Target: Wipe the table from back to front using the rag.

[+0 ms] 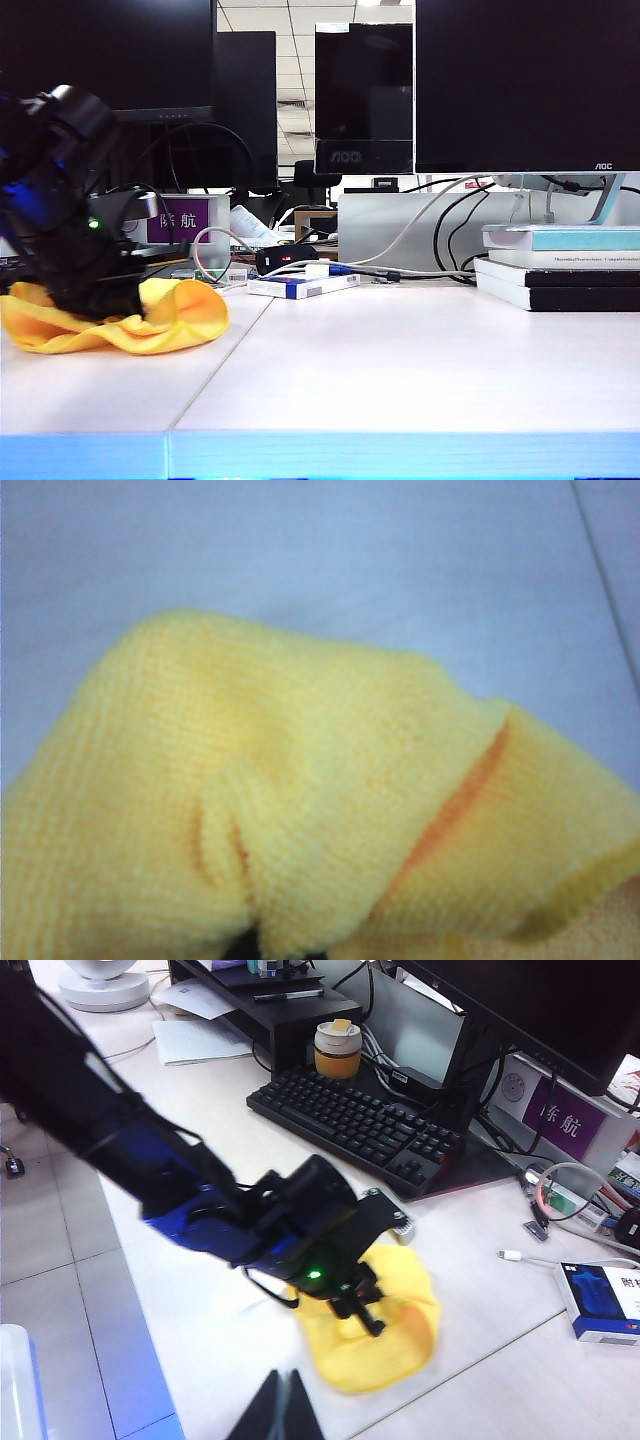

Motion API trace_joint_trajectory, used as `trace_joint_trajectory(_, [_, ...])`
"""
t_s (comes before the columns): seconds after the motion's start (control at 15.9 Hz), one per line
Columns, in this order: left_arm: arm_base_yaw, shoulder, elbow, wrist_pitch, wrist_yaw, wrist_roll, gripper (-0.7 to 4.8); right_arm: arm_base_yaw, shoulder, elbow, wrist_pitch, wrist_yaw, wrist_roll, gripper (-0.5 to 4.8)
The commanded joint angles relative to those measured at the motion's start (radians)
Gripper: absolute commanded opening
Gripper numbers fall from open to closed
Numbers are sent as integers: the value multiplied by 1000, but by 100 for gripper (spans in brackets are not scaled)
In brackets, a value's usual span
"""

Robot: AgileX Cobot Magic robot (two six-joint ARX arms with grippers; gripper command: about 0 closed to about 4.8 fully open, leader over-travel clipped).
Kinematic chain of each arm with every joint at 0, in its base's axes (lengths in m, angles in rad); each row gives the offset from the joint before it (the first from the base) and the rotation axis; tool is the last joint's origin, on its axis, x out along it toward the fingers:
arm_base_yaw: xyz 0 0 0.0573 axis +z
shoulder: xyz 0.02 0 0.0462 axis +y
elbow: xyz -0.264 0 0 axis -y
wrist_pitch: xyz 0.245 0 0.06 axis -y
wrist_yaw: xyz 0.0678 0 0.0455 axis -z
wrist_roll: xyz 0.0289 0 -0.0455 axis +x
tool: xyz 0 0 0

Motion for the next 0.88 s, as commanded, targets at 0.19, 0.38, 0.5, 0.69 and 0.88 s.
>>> trace_joint_trajectory(0.19, [86,211,264,-48,0,31,-5,1,-3,4,16,-1,-2,-1])
trace_joint_trajectory(0.38, [95,271,362,-55,1,74,-5,1,-3,4,16,-1,-2,-1])
trace_joint_trajectory(0.5, [95,347,482,-111,8,91,-5,1,-3,4,16,-1,-2,-1])
trace_joint_trajectory(0.69, [95,472,682,-142,8,94,-5,1,-3,4,16,2,-1,-1])
trace_joint_trajectory(0.88, [95,577,853,-201,7,94,-5,2,-3,4,15,2,6,-1])
